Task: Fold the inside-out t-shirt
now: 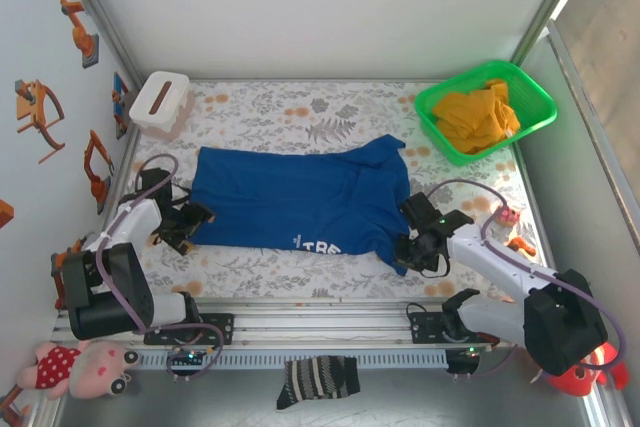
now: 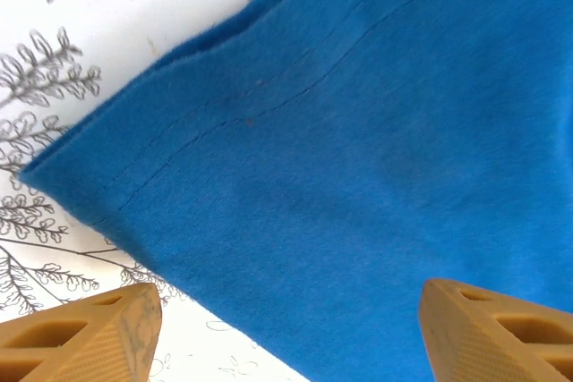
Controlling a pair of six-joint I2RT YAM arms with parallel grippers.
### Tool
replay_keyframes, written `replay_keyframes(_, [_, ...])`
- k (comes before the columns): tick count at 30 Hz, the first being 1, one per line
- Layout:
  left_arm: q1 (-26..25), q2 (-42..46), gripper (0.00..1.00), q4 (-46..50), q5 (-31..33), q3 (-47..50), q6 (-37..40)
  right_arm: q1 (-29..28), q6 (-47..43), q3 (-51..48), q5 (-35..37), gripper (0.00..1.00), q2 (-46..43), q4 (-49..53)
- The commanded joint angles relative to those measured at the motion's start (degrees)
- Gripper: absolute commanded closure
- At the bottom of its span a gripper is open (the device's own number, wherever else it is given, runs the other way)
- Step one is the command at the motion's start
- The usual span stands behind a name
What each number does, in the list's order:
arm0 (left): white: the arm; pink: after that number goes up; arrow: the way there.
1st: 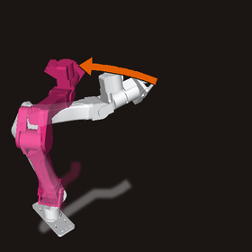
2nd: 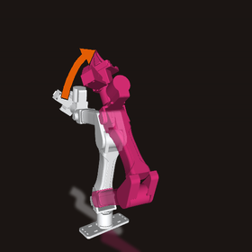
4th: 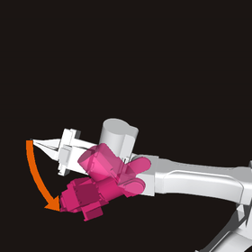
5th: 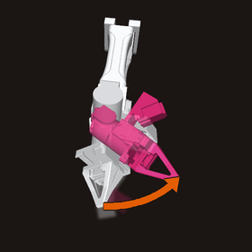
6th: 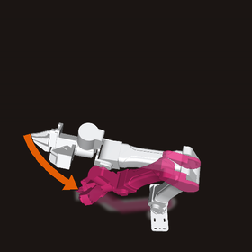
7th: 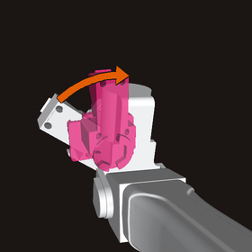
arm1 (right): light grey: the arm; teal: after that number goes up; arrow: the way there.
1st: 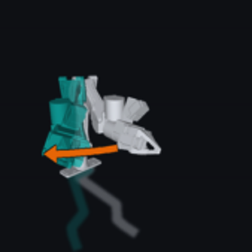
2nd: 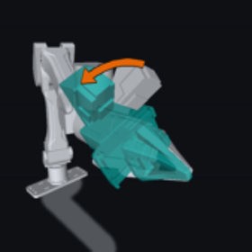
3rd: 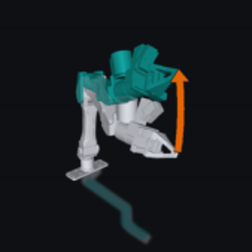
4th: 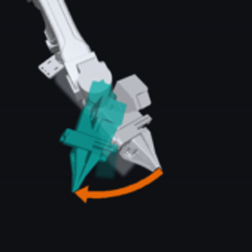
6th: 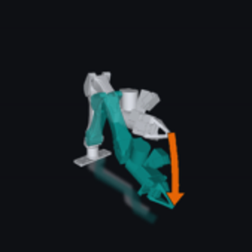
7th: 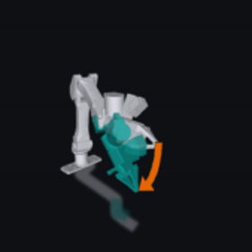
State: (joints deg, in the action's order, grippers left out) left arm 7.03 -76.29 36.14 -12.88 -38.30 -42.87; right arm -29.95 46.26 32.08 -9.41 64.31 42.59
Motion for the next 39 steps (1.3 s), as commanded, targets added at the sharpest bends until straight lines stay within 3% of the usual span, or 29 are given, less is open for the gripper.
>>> replay_keyframes(1, [-0.34,-1.71,0.27,-1.37,0.66,2.17,-2.18,-0.32,1.51,0.47,4.19,1.00,-0.41,0.62])
replay_keyframes(2, [-0.35,-2.20,0.31,-2.17,0.58,2.64,-2.45,-0.34,1.42,1.15,5.11,1.00,-0.50,1.30])
replay_keyframes(4, [-0.35,-3.25,0.47,-3.96,0.25,3.27,-2.91,-0.25,1.02,3.04,6.96,1.00,-0.59,2.92])
replay_keyframes(5, [-0.26,-3.65,0.58,-4.51,0.17,3.17,-3.00,-0.16,0.80,4.05,8.00,1.00,-0.56,3.95])
replay_keyframes(7, [-0.26,-4.35,0.92,-5.64,-0.13,2.96,-3.03,0.31,0.24,6.30,10.62,1.00,-1.03,6.34])
replay_keyframes(8, [-0.24,-4.44,1.00,-5.73,-0.25,2.65,-3.00,0.79,0.06,7.10,11.52,1.00,-1.35,7.44])
replay_keyframes(16, [-0.09,0.97,1.00,-3.30,0.31,3.84,-2.48,8.24,1.55,6.03,11.83,1.00,-8.60,10.96])
replay_keyframes(28, [1.72,13.81,1.00,3.99,0.33,6.78,-2.66,9.21,5.27,2.69,12.95,1.00,-12.46,12.69])
replay_keyframes(29, [1.67,14.36,0.90,4.62,0.36,6.42,-2.40,9.21,5.17,3.13,12.80,1.00,-12.42,12.86])
replay_keyframes(33, [1.92,15.19,0.48,6.43,2.38,2.56,-0.34,9.29,2.15,8.76,13.72,0.69,-11.18,14.18])
replay_keyframes(36, [2.20,13.01,0.34,6.59,3.94,-2.79,2.31,9.28,-2.63,16.03,15.14,0.62,-7.74,14.10])
replay_keyframes(39, [2.29,7.20,0.30,5.65,4.85,-9.84,5.83,9.26,-8.96,24.31,15.30,0.61,-0.63,11.99])
